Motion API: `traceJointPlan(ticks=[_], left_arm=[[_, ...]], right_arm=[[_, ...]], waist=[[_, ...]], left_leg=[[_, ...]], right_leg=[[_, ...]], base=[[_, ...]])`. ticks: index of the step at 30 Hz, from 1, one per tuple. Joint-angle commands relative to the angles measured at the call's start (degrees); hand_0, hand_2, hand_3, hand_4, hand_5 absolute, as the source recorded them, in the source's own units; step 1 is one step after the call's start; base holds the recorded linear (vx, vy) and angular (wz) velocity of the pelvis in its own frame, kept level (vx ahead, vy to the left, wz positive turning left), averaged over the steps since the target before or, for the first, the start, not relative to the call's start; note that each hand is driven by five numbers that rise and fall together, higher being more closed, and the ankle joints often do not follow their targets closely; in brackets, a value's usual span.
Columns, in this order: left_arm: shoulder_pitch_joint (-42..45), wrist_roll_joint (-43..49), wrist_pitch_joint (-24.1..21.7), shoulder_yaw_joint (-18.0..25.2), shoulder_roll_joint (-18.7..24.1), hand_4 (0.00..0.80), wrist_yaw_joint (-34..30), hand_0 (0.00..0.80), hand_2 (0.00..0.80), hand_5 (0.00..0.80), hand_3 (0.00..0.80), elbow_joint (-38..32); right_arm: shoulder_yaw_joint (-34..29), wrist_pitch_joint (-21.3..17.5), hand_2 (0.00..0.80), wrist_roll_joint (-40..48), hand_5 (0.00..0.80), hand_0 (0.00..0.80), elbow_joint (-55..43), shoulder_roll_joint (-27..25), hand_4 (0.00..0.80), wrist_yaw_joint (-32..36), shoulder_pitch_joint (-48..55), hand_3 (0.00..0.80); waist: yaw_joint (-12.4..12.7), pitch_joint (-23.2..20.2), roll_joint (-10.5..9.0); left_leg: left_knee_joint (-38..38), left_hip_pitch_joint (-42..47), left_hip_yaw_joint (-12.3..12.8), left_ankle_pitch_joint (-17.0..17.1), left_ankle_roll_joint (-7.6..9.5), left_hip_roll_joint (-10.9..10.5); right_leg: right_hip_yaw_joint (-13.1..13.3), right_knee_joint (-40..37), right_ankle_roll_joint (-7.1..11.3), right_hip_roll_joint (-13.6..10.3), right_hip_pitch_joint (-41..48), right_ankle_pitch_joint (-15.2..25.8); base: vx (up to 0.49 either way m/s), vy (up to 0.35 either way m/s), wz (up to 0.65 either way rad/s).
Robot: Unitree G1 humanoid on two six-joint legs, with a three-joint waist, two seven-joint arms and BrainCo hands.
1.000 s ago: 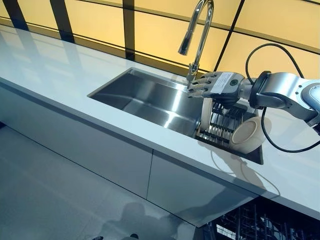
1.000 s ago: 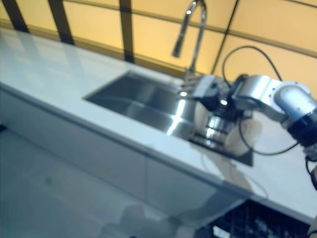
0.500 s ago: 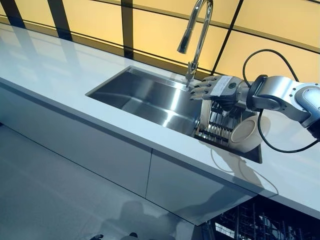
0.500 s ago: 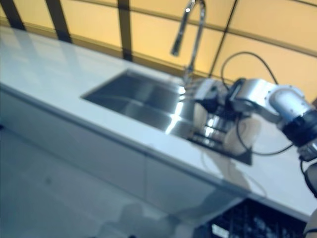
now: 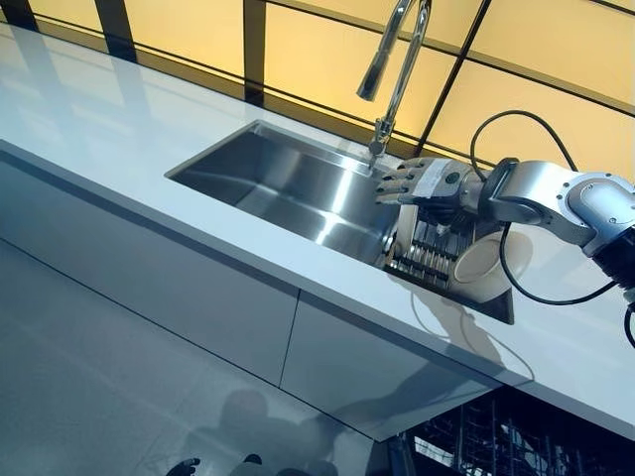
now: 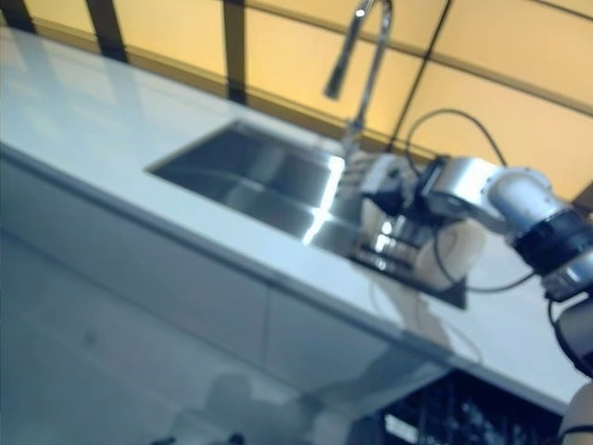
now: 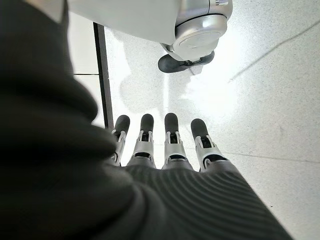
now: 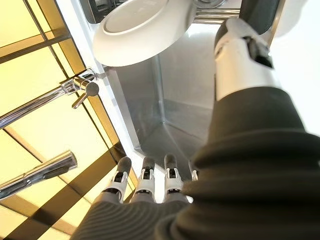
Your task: Take plates into dishwasher
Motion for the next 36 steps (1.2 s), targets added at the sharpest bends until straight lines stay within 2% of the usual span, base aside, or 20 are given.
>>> traceJointPlan(ticks=[1, 16, 36], left_arm=[[-2.2, 2.7, -0.2, -1.2, 0.6, 0.0, -1.4, 0.0, 0.0, 0.0, 0.0, -2.1], [-4.1, 3.4, 0.0, -1.0, 3.6, 0.0, -1.2, 0.0, 0.0, 0.0, 0.0, -2.5], [-4.6, 1.7, 0.2, 0.1, 4.5, 0.0, -0.2, 0.0, 0.0, 0.0, 0.0, -3.7]], right_arm=[[3.6, 3.8, 0.0, 1.1, 0.0, 0.0, 1.4, -0.3, 0.0, -0.2, -4.5, 0.0], [5.2, 8.3, 0.0, 2.2, 0.0, 0.0, 2.7, 1.0, 0.0, -0.4, -6.6, 0.0], [5.2, 8.5, 0.0, 1.3, 0.0, 0.0, 4.9, -1.2, 0.0, 1.6, -6.3, 0.0]], waist=[[3.0, 1.3, -3.9], [4.6, 4.9, -6.39], [4.2, 6.7, -6.33]], left_leg=[[4.3, -2.1, 3.3, -7.3, 2.52, -1.6], [4.0, -4.4, 1.6, -7.5, 3.18, -1.4], [1.9, -4.8, 1.2, -6.9, 3.53, -1.7]], right_leg=[[3.1, 1.2, 1.38, 2.4, 2.7, -7.8], [3.3, 1.1, 2.05, 3.3, 0.4, -6.3], [2.7, 2.0, 2.29, 2.8, -1.2, -6.4]], base=[[0.0, 0.0, 0.0], [0.005, -0.003, 0.01], [0.002, 0.001, 0.01]])
